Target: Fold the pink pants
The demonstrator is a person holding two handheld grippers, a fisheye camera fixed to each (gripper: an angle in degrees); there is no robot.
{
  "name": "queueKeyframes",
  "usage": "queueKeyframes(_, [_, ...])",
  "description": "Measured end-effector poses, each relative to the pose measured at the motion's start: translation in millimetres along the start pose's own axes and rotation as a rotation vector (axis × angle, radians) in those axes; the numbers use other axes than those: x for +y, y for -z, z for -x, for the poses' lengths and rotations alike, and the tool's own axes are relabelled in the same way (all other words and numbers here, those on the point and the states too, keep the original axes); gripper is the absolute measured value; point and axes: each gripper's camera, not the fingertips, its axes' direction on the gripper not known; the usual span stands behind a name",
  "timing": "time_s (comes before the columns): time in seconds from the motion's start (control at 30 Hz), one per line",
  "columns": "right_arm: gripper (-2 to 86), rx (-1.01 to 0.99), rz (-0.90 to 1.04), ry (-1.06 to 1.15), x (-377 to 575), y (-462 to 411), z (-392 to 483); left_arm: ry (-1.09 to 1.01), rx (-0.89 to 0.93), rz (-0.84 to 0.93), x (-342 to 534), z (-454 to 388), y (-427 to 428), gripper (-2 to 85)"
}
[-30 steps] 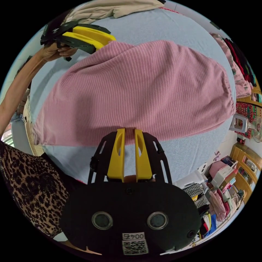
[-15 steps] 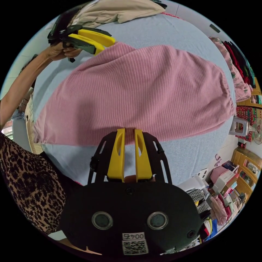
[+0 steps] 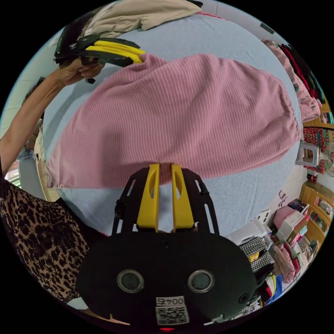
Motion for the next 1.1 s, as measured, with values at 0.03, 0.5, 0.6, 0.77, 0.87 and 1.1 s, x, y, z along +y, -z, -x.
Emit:
queueKeyframes(0.03, [6.2, 0.006, 0.009, 0.011, -0.2, 0.1, 1.4, 0.020, -0.035, 0.005, 0.7, 2.4, 4.5, 2.8])
queueKeyframes(0.5, [6.0, 0.016, 0.041, 0.012, 13.9, 10.6, 6.7, 0.192, -0.230, 0.061, 33.1, 46.3, 3.3, 1.1])
queueKeyframes(0.6, [6.1, -0.028, 0.033, -0.002, 21.8, 15.8, 0.3, 0.200, -0.168, 0.028, 38.6, 53.9, 14.8, 1.3])
queueKeyframes(0.77, [6.1, -0.051, 0.031, -0.017, 36.5, 26.5, -5.9, 0.332, -0.111, -0.055, 62.8, 71.2, 53.9, 2.0])
queueKeyframes(0.87, [6.1, -0.043, 0.039, -0.026, 45.1, 33.4, -7.6, 0.448, 0.058, -0.082, 76.9, 79.6, 57.7, 4.2])
queueKeyframes(1.1, [5.9, -0.035, 0.021, -0.032, 72.1, 52.1, -15.2, 0.796, 0.341, -0.178, 108.8, 104.2, 39.3, 10.4])
